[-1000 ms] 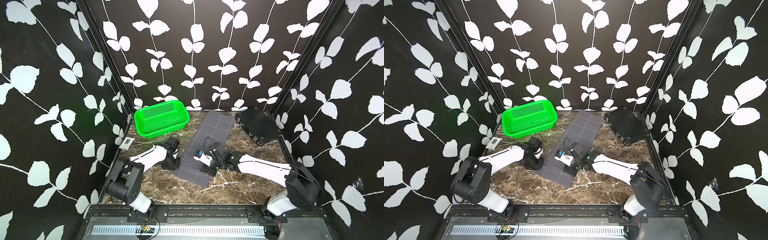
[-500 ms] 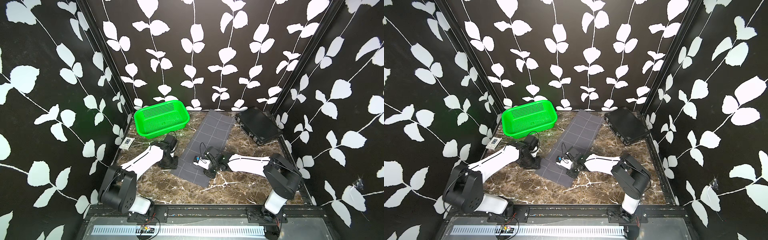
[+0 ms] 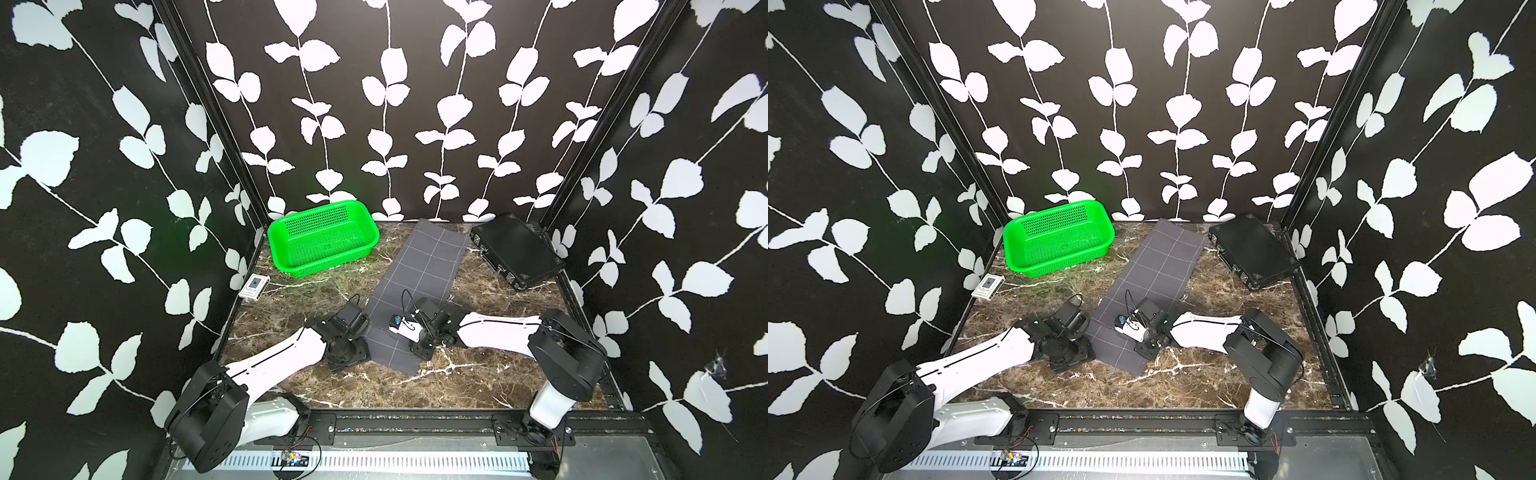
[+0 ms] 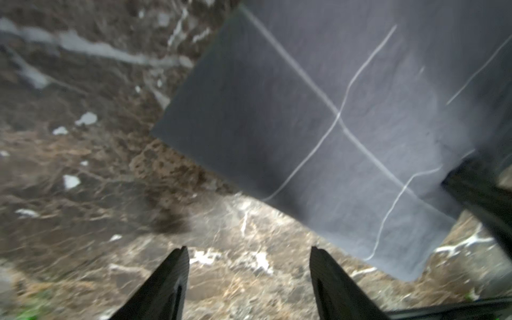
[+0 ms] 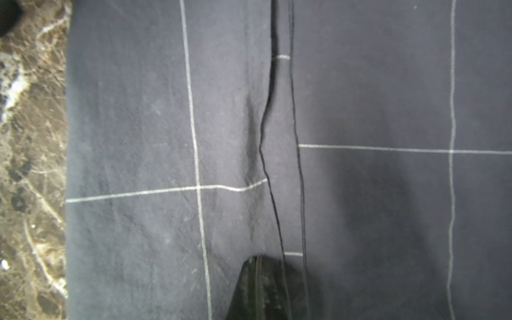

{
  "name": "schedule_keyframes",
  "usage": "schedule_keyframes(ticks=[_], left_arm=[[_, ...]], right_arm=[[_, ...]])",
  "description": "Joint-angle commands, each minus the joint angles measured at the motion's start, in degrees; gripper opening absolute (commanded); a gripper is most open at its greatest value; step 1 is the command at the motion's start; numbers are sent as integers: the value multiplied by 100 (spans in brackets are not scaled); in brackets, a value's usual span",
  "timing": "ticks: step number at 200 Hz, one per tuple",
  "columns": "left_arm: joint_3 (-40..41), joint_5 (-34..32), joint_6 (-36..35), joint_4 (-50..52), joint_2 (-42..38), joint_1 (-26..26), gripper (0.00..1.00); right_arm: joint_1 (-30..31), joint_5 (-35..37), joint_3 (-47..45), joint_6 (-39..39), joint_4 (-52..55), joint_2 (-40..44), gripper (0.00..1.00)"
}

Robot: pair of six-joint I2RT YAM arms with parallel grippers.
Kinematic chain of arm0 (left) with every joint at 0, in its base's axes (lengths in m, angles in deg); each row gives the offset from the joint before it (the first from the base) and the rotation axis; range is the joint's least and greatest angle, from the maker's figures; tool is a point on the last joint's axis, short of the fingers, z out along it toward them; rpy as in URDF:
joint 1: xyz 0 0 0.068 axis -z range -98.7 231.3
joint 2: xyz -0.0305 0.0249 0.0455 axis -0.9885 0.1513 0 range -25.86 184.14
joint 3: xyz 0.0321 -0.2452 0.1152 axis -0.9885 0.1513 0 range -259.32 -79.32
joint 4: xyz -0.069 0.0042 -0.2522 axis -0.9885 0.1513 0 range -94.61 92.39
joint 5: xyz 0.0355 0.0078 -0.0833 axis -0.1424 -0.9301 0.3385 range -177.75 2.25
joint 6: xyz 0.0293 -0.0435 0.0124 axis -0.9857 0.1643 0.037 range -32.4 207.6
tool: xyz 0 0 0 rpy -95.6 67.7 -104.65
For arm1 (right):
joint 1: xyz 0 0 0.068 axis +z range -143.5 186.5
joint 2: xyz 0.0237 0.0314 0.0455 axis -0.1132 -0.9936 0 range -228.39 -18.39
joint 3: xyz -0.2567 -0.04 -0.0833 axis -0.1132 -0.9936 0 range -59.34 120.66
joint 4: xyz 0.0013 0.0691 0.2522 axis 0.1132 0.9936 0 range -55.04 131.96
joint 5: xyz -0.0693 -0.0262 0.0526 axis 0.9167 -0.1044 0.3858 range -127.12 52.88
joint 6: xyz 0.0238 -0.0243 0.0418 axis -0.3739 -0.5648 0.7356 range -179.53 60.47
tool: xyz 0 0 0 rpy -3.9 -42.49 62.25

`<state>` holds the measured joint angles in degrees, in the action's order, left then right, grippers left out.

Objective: Roll up the pillowcase
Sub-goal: Roll the pillowcase at the center of the board.

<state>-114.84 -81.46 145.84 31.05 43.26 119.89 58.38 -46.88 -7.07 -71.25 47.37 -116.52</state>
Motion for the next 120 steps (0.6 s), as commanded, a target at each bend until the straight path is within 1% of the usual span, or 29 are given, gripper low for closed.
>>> schedule_keyframes(ticks=[1, 16, 19, 38, 54, 70, 88, 98, 120], left_arm=[[381, -137, 1040, -995, -148, 42, 70], [584, -345, 1482, -1330, -163, 115, 70], [631, -366, 1594, -1425, -170, 286, 70], [937, -579, 2276, -1905, -151, 613, 70], [1093, -893, 2645, -2196, -130, 887, 69], [1117, -1073, 2680, -2381, -61, 923, 67], [1091, -961, 2730, -2421, 210, 935, 65], [1159, -941, 2855, -2579, 306, 982, 61], [1127, -1064, 2916, -2522, 376, 984, 49]], right_arm=[[59, 156, -261, 152, 324, 1, 3], [55, 226, -312, 203, 316, 39, 3], [59, 230, -314, 212, 320, 39, 3], [53, 219, -333, 304, 302, 31, 3], [55, 194, -320, 370, 275, 14, 3], [58, 194, -298, 390, 292, -11, 3], [59, 193, -280, 378, 319, -11, 3], [45, 218, -270, 352, 354, 3, 3], [27, 253, -283, 316, 394, 69, 3]])
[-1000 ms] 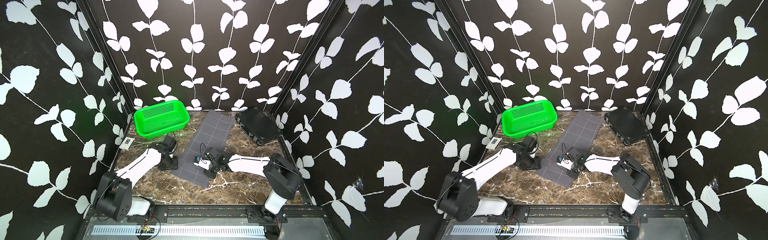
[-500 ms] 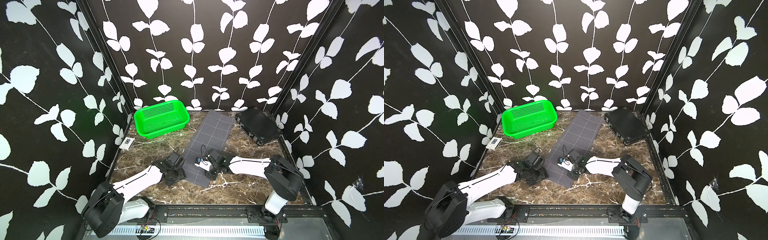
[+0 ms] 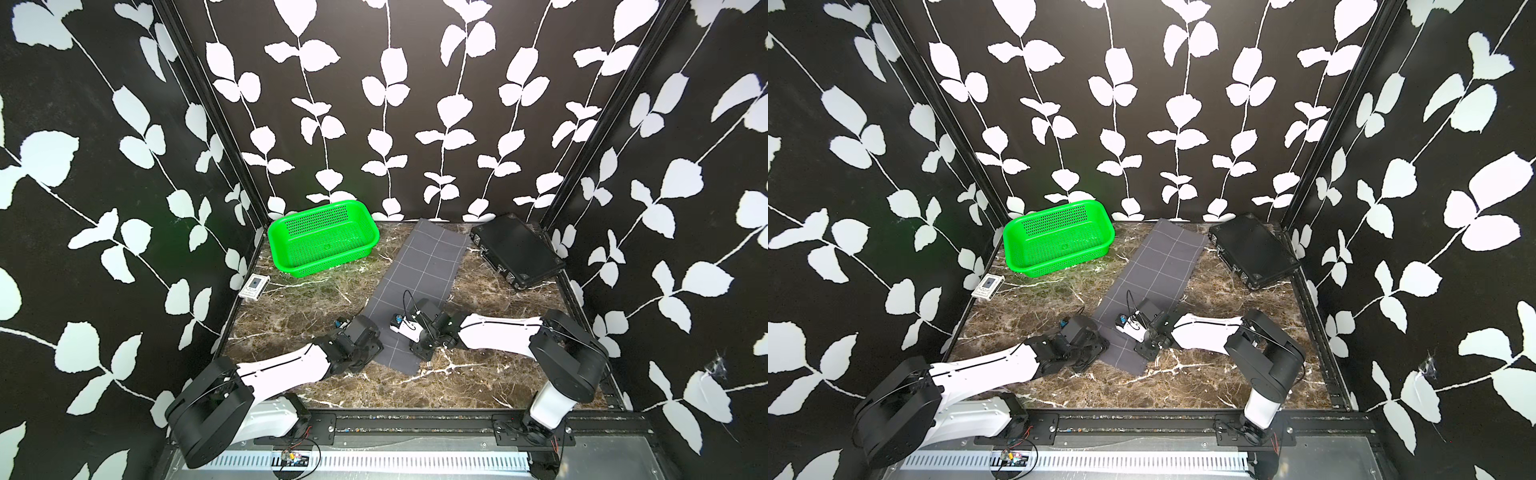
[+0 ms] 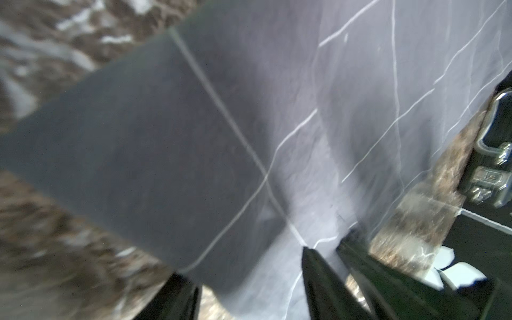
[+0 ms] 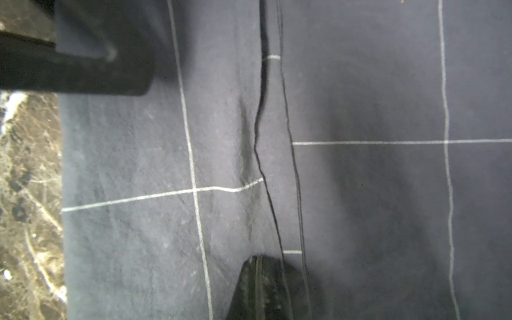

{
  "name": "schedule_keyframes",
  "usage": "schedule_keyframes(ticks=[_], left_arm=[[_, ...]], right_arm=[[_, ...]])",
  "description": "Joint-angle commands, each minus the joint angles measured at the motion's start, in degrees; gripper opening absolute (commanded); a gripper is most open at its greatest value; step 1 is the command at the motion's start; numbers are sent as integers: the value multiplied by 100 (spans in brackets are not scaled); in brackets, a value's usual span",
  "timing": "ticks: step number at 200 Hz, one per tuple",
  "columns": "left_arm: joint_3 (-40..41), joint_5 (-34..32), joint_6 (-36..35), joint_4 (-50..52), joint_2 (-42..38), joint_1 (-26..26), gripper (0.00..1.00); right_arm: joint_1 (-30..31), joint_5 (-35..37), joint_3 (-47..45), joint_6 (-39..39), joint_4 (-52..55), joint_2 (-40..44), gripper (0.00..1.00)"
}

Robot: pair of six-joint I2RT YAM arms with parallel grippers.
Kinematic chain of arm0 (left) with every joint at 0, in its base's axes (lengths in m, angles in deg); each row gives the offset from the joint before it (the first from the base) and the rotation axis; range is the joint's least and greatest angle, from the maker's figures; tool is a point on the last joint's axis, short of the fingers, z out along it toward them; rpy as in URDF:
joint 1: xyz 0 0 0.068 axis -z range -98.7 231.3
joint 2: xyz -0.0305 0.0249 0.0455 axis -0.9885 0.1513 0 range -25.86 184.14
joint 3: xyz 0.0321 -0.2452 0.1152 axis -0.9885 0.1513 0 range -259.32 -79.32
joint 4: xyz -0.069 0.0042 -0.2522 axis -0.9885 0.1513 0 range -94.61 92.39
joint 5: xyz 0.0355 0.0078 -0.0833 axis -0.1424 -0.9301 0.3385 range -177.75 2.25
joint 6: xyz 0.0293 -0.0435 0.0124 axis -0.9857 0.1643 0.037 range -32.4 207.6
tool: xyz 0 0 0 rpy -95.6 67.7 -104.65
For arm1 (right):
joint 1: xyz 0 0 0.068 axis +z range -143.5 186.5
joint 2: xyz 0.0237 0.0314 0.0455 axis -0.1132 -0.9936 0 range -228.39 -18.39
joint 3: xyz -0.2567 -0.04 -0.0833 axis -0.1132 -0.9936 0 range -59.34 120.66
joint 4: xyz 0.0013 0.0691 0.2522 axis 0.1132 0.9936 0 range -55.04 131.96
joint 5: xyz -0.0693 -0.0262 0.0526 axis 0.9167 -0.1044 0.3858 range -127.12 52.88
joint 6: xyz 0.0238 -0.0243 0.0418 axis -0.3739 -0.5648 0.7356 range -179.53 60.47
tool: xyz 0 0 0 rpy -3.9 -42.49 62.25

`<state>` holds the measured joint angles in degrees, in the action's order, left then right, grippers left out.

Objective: Roll up the pillowcase
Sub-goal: Roll the pillowcase at the center of the board.

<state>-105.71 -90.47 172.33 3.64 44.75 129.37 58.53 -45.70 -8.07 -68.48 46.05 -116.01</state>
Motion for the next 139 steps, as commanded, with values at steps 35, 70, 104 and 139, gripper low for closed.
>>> schedule_keyframes(ticks=[35, 70, 104, 139], left_arm=[[-4, -216, 154, 486, 266, 36, 23], [-373, -379, -132, 1362, 36, 35, 0], [-854, -334, -599, 2365, -26, 35, 0], [-1371, -142, -1437, 3446, 94, 36, 0]], right_arm=[[9, 102, -249, 35, 472, 94, 3], [9, 8, -221, 7, 412, 214, 3], [6, -270, -97, 87, 344, 490, 8], [9, -495, 12, 114, 378, 933, 18]])
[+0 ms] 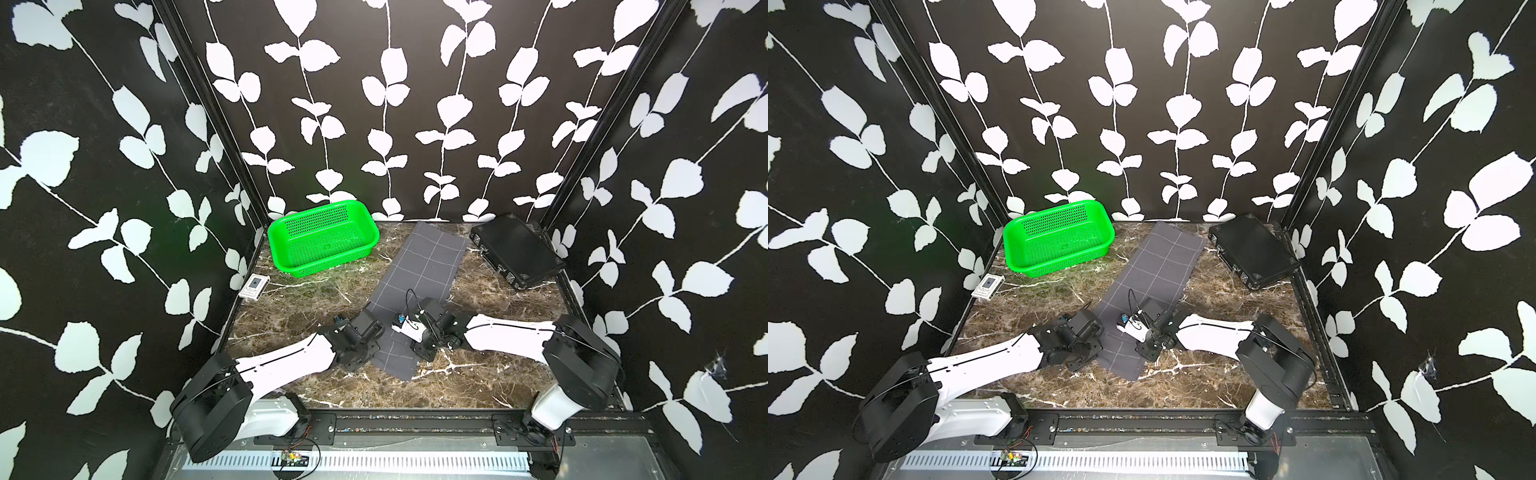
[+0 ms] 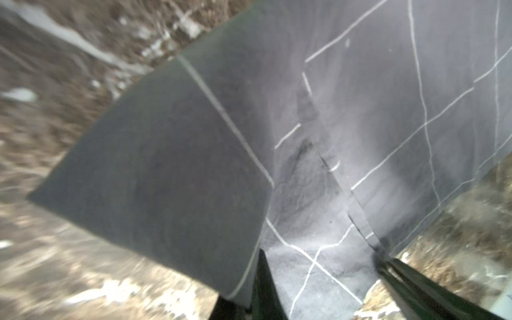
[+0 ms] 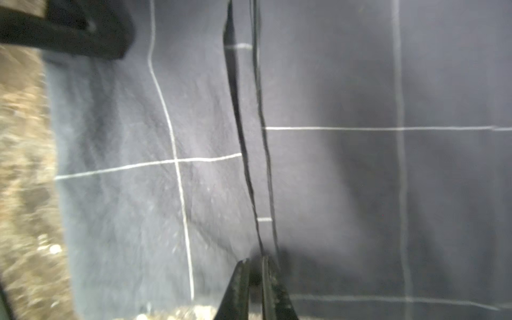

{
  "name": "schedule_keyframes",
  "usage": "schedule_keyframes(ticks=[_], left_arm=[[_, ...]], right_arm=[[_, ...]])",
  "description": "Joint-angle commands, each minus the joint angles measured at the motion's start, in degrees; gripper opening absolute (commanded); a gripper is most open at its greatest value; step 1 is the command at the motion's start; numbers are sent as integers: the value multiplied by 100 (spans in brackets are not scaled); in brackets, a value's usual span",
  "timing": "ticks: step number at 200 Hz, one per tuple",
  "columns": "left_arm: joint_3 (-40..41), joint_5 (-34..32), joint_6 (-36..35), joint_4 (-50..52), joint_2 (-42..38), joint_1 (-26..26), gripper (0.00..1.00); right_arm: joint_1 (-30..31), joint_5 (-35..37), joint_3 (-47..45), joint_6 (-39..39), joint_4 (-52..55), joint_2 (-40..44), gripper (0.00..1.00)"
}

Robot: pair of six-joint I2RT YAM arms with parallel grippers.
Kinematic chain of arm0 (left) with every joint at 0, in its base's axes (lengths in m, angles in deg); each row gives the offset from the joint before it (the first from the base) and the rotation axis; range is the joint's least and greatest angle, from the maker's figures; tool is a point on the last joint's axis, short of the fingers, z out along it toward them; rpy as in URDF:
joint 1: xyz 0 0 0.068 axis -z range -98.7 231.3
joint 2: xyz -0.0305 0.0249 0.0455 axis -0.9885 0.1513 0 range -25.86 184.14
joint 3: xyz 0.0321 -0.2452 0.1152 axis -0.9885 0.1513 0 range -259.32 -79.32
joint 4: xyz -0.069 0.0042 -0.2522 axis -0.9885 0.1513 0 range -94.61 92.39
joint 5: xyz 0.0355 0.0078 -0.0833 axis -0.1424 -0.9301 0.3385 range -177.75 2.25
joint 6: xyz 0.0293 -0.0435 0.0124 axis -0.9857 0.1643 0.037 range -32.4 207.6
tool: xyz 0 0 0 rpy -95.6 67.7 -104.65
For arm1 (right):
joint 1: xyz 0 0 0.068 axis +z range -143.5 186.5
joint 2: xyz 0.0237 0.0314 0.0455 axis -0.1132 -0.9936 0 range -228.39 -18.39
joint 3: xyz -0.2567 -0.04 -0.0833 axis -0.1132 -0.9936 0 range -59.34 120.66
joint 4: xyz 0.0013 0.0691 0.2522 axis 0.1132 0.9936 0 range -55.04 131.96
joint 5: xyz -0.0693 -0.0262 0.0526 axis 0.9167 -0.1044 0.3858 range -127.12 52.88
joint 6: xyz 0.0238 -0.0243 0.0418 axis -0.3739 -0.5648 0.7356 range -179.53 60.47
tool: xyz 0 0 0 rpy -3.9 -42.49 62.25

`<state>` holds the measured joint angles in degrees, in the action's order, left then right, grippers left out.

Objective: Roll up the pillowcase
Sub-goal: Roll the pillowcase at the center of the board.

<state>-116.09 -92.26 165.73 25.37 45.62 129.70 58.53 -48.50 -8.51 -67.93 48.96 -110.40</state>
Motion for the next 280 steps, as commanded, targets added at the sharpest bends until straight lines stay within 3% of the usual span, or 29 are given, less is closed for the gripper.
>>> schedule_keyframes(ticks=[1, 34, 87, 131, 194, 280], left_arm=[[-349, 42, -797, 1305, 11, 3, 0], [-821, 135, -1286, 1724, 277, -78, 0], [-1774, 349, -1915, 1960, 1018, -399, 15], [-2316, 550, -2250, 2027, 1469, -634, 17], [-3238, 828, -2885, 2078, 2263, -1006, 18], [-4197, 1369, -3558, 1751, 3458, -1395, 16]], right_arm=[[4, -216, 57, 63, 91, 382, 19], [-107, -155, 17, 67, 152, 653, 25], [-587, -170, -145, -115, -133, 665, 30], [-1080, -189, -170, -20, -683, 332, 30], [-1204, -385, -71, 33, -925, 104, 31], [-1204, -629, -467, -191, -424, 955, 33]])
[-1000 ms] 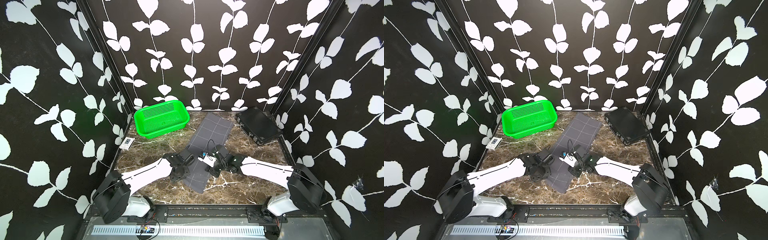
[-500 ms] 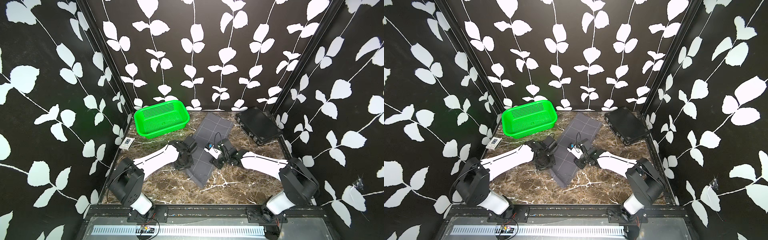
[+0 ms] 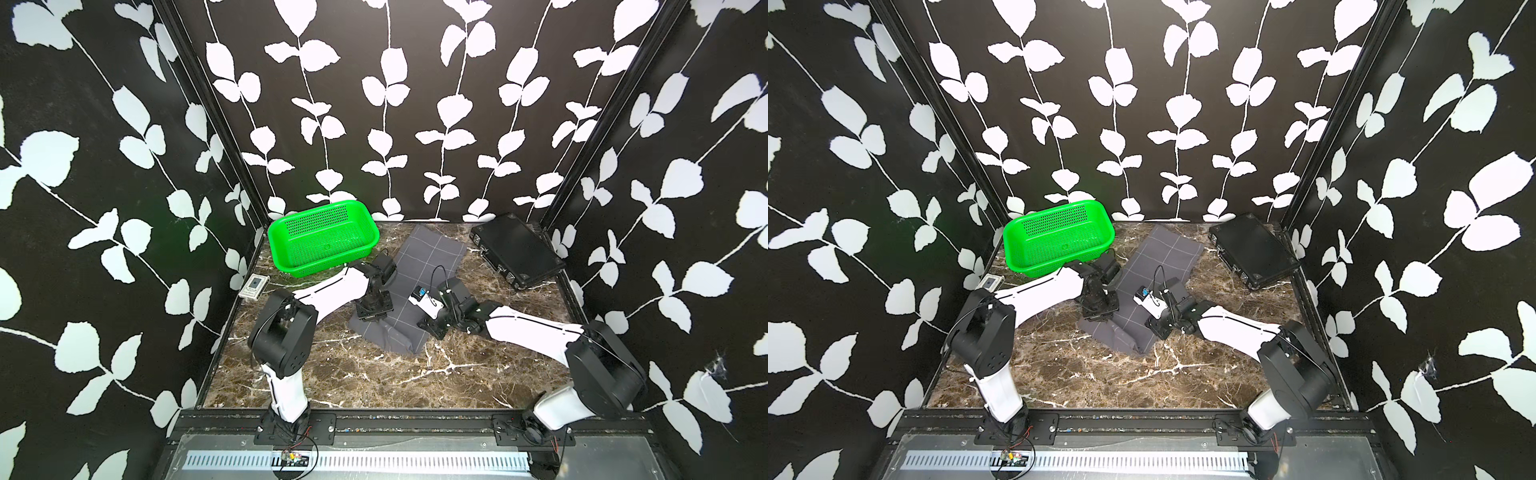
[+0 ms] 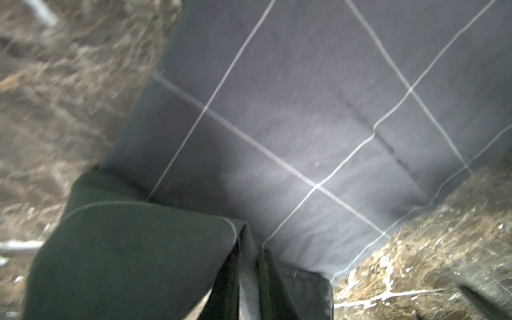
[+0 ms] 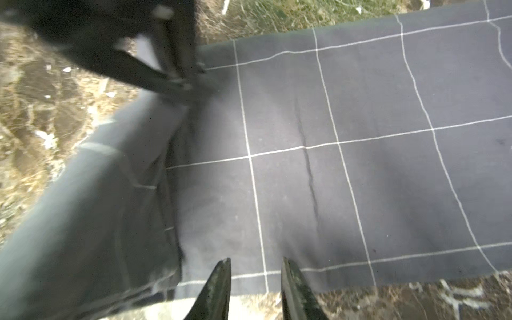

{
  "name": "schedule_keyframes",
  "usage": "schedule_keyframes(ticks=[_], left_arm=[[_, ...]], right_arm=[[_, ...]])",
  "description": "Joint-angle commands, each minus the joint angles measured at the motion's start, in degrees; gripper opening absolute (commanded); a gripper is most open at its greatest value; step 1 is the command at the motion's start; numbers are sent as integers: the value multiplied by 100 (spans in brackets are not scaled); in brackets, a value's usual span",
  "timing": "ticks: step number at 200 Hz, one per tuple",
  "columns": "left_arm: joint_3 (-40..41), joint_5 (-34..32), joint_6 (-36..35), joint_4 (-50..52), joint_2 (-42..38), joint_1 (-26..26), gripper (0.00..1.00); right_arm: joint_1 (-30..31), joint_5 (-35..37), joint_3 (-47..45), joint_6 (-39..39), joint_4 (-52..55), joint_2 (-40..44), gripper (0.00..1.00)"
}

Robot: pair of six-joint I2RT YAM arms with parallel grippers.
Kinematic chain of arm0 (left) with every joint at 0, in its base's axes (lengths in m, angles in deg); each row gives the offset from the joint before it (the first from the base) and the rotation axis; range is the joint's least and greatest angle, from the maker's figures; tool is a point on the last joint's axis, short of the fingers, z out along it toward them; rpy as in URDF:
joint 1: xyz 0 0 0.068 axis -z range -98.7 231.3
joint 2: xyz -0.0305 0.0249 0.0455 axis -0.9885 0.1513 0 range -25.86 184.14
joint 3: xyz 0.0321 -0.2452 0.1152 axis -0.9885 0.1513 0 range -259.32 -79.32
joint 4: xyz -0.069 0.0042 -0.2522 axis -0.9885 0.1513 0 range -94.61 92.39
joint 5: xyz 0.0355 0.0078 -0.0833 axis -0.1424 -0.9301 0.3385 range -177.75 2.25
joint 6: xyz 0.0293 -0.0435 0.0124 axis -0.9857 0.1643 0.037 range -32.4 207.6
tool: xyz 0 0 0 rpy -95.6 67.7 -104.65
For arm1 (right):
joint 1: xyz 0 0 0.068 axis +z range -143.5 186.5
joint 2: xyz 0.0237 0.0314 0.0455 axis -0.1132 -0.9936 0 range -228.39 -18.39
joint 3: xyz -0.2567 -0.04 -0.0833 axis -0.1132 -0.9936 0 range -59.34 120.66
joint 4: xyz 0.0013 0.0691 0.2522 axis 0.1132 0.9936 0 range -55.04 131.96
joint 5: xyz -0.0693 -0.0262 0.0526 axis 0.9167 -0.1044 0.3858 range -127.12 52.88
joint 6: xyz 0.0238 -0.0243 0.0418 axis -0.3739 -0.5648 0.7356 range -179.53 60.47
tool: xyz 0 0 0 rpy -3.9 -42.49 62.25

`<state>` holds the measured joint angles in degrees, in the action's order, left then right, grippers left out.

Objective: Roll up the pillowcase
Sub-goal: Roll the pillowcase at the center of the board.

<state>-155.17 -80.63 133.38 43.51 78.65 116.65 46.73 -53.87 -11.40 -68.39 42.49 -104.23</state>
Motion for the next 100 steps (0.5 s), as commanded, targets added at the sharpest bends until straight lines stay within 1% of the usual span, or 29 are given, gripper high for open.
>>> schedule_keyframes(ticks=[1, 36, 62, 80, 100], left_arm=[[-307, 209, -332, -65, 165, -94, 16], [-663, 377, -559, -54, 566, -206, 17], [-658, 431, -649, -139, 671, -284, 22], [-752, 520, -736, -123, 783, -327, 23], [-776, 536, -780, -194, 806, -359, 26]], right_arm=[[-24, -96, -179, -148, 236, 353, 33], [27, -351, -357, -133, 284, 867, 33], [294, -439, -487, -211, 191, 1204, 33], [529, -339, -464, -318, 108, 1189, 33], [623, -259, -331, -408, -131, 874, 33]])
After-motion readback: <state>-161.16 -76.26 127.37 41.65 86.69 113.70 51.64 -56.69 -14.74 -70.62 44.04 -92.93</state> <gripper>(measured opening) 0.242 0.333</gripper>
